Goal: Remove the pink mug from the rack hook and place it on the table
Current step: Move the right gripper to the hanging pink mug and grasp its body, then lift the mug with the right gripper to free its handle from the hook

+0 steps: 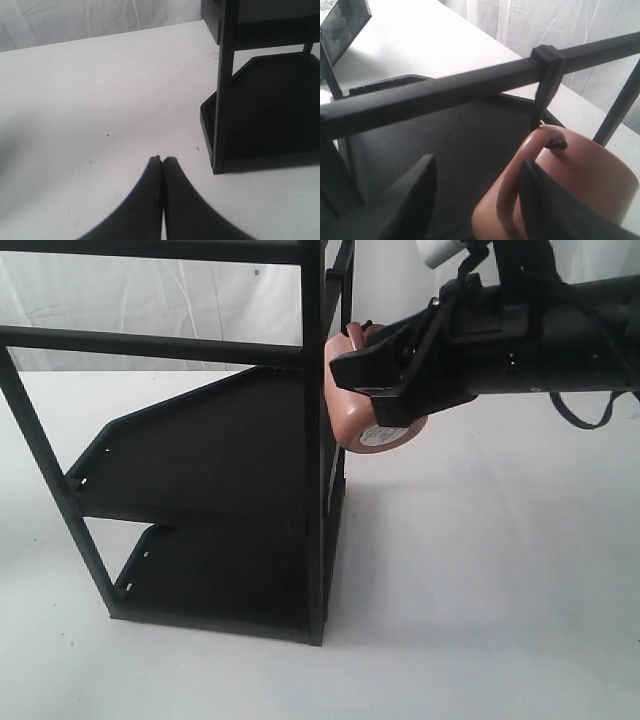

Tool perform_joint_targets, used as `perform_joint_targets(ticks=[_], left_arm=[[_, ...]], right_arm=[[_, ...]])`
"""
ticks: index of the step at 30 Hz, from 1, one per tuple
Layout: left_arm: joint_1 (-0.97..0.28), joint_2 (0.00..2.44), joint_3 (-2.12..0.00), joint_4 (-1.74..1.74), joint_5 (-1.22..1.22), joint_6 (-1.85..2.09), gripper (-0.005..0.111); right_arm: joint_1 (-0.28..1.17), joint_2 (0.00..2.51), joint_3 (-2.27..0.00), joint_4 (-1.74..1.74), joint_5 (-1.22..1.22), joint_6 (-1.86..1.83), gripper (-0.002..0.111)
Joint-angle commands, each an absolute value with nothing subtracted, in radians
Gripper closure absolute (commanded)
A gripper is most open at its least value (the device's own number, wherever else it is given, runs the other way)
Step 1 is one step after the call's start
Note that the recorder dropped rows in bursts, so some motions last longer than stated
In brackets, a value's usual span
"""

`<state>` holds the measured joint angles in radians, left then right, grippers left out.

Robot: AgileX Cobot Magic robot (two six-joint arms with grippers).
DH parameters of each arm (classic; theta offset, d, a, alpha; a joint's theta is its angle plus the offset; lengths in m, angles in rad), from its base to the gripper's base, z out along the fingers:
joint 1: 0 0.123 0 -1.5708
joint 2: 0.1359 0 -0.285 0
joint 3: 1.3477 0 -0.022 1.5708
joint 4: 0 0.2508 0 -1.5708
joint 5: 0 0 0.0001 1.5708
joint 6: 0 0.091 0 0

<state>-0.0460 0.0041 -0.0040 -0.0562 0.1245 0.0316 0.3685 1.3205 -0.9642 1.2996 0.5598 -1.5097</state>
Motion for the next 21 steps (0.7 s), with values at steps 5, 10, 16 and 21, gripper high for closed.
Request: perform_joint_targets(ticks=[5, 10, 16, 21], left_arm=[[-0.041, 0.0, 0.0, -0.055, 0.129, 0.026, 0.107], [-0.041, 0.0, 0.0, -0.055, 0.129, 0.026, 0.107], [-0.041, 0.0, 0.0, -0.055, 0.129, 0.026, 0.107], [-0.041, 0.0, 0.0, -0.055, 0.129, 0.026, 0.107]], right_arm=[[0.372, 1.366, -0.97, 1.335, 0.581, -1.521, 0.06], [0.372, 1.387, -0.97, 1.373, 0.577, -1.544, 0.069], [0.372, 1.387, -0.97, 1.429, 0.577, -1.608, 0.076], [0.372, 1.388, -0.97, 1.462, 0.575, -1.621, 0.08]])
